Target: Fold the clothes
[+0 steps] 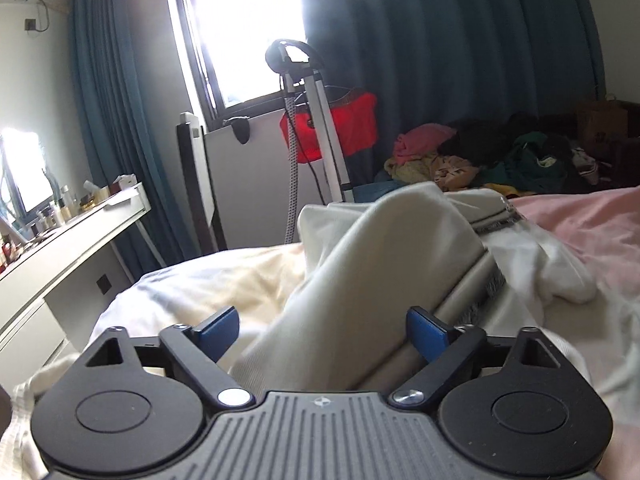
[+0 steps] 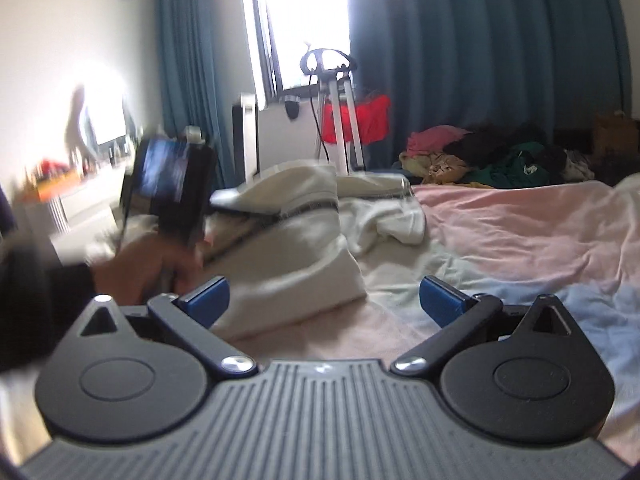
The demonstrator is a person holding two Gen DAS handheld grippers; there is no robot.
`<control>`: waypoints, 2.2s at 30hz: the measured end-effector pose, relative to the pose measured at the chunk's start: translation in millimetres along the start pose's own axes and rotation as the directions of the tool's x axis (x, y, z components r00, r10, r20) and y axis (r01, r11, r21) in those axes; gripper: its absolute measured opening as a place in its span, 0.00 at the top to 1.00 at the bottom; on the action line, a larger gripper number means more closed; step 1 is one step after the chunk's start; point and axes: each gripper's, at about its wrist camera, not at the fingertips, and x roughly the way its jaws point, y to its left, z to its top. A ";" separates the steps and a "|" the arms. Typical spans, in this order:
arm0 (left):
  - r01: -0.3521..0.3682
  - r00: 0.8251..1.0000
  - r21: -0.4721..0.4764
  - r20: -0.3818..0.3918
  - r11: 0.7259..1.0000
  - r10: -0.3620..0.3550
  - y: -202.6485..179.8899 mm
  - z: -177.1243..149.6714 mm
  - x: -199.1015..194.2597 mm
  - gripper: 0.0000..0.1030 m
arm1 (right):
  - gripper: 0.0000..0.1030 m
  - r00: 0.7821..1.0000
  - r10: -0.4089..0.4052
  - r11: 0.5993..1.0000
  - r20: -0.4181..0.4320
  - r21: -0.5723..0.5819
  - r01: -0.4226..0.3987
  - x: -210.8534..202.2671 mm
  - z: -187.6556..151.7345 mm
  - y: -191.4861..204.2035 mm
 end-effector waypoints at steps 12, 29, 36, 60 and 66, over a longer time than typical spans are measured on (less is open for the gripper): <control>0.091 0.988 0.013 0.125 0.996 -0.092 -16.7 -3.1 -81.3 0.96 | 0.00 0.999 -0.031 0.998 -0.022 0.055 0.032 36.8 -28.8 -24.8; 0.335 0.939 -0.138 0.130 0.932 -0.318 6.6 -145.3 -263.0 0.84 | 0.00 0.999 -0.015 0.988 0.047 0.153 0.007 -38.6 -24.0 2.0; 0.374 0.927 -0.222 0.115 0.901 -0.356 28.9 -147.6 -273.2 0.48 | 0.00 0.999 0.043 0.947 0.026 0.318 -0.049 -38.7 -21.6 7.6; 0.323 0.945 -0.531 0.133 0.783 -0.299 82.6 -170.0 -154.4 0.34 | 0.34 0.983 -0.110 0.928 -0.148 0.340 0.155 342.5 99.5 -81.9; 0.305 0.951 -0.569 0.141 0.764 -0.275 86.9 -175.5 -147.9 0.34 | 0.88 0.965 -0.133 0.960 -0.224 0.212 0.182 371.4 105.7 -65.7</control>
